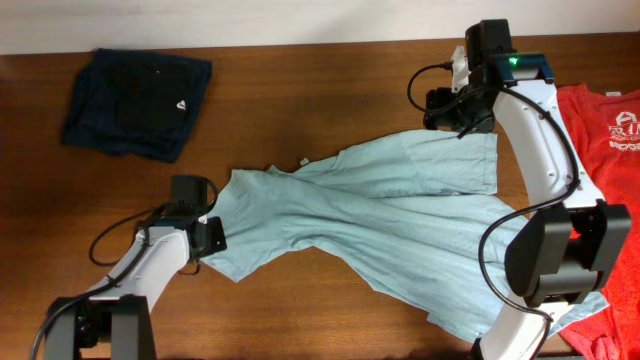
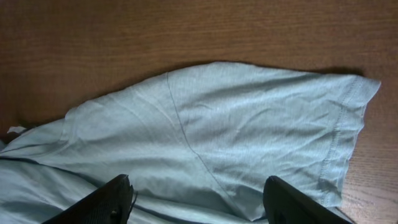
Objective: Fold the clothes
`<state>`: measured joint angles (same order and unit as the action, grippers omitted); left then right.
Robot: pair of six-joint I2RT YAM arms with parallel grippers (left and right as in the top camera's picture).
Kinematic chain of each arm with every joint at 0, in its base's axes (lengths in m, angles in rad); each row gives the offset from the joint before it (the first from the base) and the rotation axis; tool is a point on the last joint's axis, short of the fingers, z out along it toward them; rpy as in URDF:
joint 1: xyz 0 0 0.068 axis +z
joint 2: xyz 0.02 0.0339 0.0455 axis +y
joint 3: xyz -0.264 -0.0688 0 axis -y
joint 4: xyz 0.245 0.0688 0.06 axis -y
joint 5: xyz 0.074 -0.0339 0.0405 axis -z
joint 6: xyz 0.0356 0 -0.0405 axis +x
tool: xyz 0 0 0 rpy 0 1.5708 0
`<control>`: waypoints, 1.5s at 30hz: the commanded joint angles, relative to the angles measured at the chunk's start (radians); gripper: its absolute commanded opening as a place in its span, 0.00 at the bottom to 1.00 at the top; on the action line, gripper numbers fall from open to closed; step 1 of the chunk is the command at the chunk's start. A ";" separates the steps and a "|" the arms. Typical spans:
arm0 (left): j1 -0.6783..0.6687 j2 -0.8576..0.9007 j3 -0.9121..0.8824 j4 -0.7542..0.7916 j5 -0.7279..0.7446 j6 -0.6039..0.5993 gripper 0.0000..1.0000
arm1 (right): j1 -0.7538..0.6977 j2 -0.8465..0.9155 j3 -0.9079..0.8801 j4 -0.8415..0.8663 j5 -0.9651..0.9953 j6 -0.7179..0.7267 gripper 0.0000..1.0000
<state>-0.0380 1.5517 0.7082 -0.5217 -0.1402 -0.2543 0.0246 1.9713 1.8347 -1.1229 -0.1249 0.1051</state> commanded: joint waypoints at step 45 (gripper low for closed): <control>-0.321 0.163 0.451 0.282 0.412 0.257 0.00 | -0.280 -0.039 0.016 -0.277 0.257 0.095 0.99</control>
<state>-0.3119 1.6478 1.1072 -0.2276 0.2764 -0.0475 -0.2531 1.9713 1.8347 -1.3968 0.1230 0.1848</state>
